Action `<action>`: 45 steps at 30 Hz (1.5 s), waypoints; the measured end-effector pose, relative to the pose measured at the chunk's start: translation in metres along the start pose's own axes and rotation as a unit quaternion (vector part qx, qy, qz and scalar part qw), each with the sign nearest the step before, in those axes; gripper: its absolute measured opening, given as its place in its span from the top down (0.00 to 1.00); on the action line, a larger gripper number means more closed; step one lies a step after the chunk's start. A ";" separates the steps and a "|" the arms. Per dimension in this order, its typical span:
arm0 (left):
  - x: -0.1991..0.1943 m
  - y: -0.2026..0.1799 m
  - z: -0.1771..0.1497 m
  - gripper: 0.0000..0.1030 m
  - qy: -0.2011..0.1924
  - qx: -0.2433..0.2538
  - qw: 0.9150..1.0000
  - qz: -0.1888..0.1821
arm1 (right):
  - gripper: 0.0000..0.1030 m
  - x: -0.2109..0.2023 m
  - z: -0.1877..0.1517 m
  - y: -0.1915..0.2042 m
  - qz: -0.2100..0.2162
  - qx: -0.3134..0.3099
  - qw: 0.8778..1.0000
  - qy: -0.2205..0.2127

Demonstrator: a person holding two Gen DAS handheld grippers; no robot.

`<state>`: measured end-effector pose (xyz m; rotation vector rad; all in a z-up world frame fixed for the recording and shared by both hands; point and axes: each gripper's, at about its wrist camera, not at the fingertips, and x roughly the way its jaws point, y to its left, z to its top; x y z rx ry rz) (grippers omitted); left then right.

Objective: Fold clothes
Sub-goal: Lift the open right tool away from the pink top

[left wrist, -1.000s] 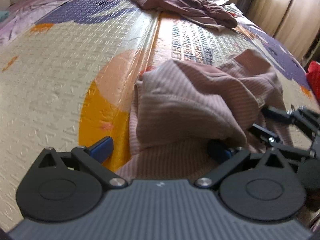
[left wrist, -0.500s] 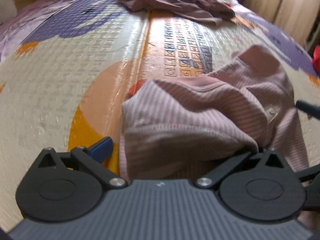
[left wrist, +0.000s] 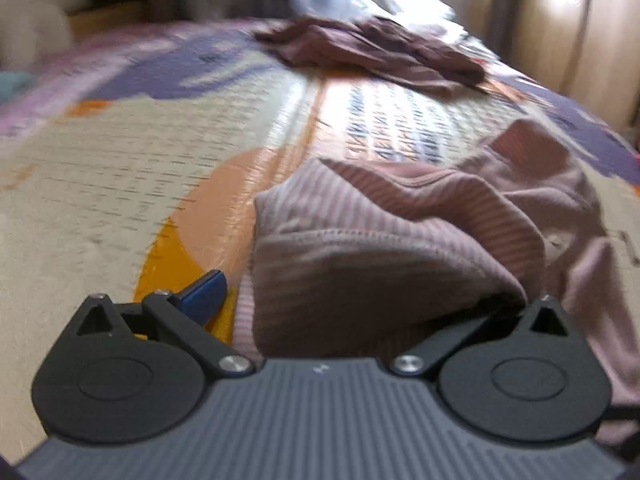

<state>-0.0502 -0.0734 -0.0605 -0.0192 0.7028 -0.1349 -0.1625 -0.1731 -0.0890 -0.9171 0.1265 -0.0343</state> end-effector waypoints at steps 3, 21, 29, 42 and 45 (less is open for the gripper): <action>0.000 -0.007 -0.001 0.00 -0.008 0.006 1.000 0.019 | 0.00 -0.018 -0.003 0.028 -0.082 -0.079 0.992 -0.058; 0.007 0.019 0.017 0.00 0.042 0.024 0.997 -0.067 | 0.00 -0.012 -0.021 -0.046 0.126 -0.002 0.989 -0.072; 0.011 0.011 0.014 0.00 0.018 0.050 0.996 -0.069 | 0.00 0.111 -0.083 -0.132 0.404 0.263 0.871 0.094; 0.018 0.021 0.015 0.00 0.009 0.083 0.990 -0.114 | 0.00 0.086 -0.065 -0.124 0.476 0.229 0.847 0.058; 0.018 0.025 0.014 0.00 0.006 0.076 0.990 -0.121 | 0.00 0.082 -0.065 -0.122 0.474 0.227 0.849 0.057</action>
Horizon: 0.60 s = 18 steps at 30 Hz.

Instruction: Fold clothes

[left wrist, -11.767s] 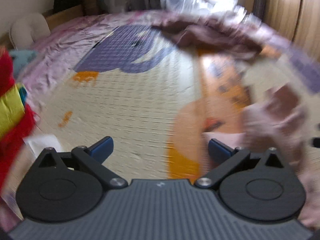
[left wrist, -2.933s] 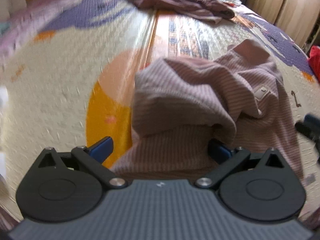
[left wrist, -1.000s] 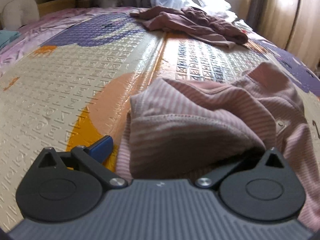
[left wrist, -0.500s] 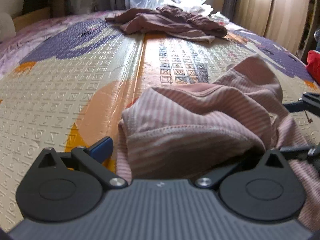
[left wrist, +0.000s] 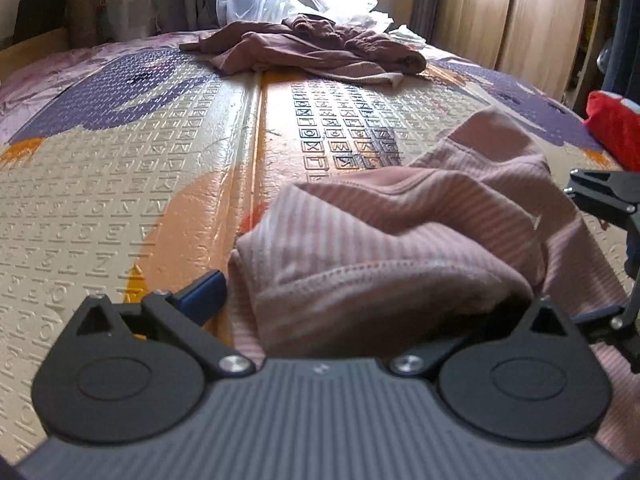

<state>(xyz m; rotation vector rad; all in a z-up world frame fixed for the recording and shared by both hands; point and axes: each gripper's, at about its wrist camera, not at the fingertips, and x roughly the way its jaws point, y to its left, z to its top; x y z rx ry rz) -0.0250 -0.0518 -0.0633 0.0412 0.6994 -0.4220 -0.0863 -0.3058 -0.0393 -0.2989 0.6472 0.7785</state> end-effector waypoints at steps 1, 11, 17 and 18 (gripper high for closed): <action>0.000 0.001 0.000 0.00 -0.001 -0.002 1.000 -0.002 | 0.00 0.000 0.000 0.000 0.001 0.001 1.000 0.000; 0.000 0.001 -0.002 0.00 -0.003 -0.002 1.000 -0.003 | 0.00 0.027 0.012 -0.007 0.000 -0.001 1.000 0.001; -0.001 0.001 -0.002 0.00 -0.004 -0.002 1.000 -0.003 | 0.00 0.030 0.012 -0.008 0.000 -0.001 1.000 0.001; -0.001 0.001 -0.002 0.00 -0.004 -0.002 1.000 -0.003 | 0.00 0.030 0.012 -0.008 0.000 -0.001 1.000 0.001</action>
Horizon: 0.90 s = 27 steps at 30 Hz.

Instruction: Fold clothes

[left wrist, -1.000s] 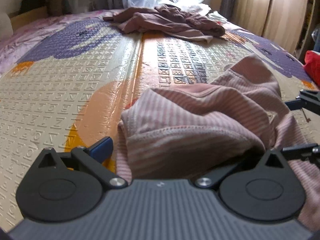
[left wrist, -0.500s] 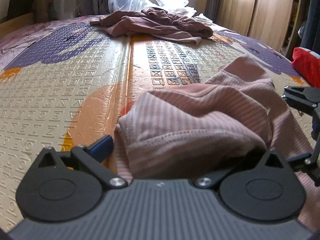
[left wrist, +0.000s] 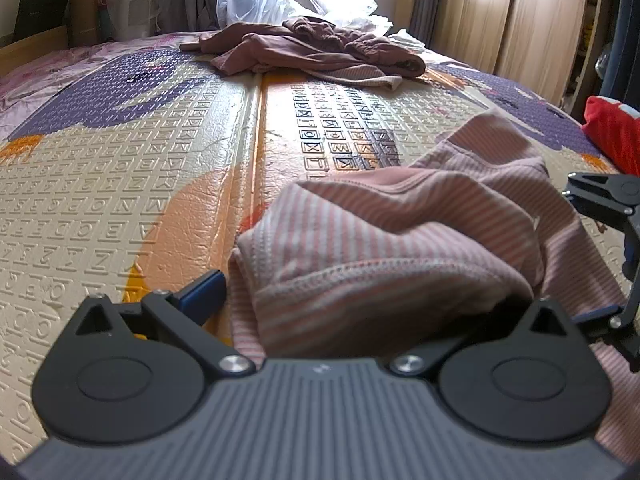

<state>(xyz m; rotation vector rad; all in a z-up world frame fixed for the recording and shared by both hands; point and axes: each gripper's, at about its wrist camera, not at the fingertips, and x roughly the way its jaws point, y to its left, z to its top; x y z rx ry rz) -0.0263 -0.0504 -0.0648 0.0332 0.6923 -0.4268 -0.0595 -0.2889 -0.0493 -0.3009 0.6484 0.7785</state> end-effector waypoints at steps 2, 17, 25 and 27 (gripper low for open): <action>0.000 0.000 0.000 0.00 -0.001 0.000 1.000 0.000 | 0.00 0.000 0.000 0.001 0.000 0.000 1.000 0.000; 0.000 0.001 -0.001 0.00 -0.003 -0.001 1.000 -0.002 | 0.00 0.000 0.000 0.002 -0.001 -0.001 1.000 0.000; -0.001 0.000 -0.001 0.00 -0.002 -0.002 1.000 -0.002 | 0.00 -0.001 -0.001 0.002 0.000 -0.001 1.000 -0.001; -0.001 0.000 -0.001 0.00 -0.002 -0.002 1.000 -0.002 | 0.00 -0.001 -0.002 0.002 0.000 -0.001 1.000 -0.002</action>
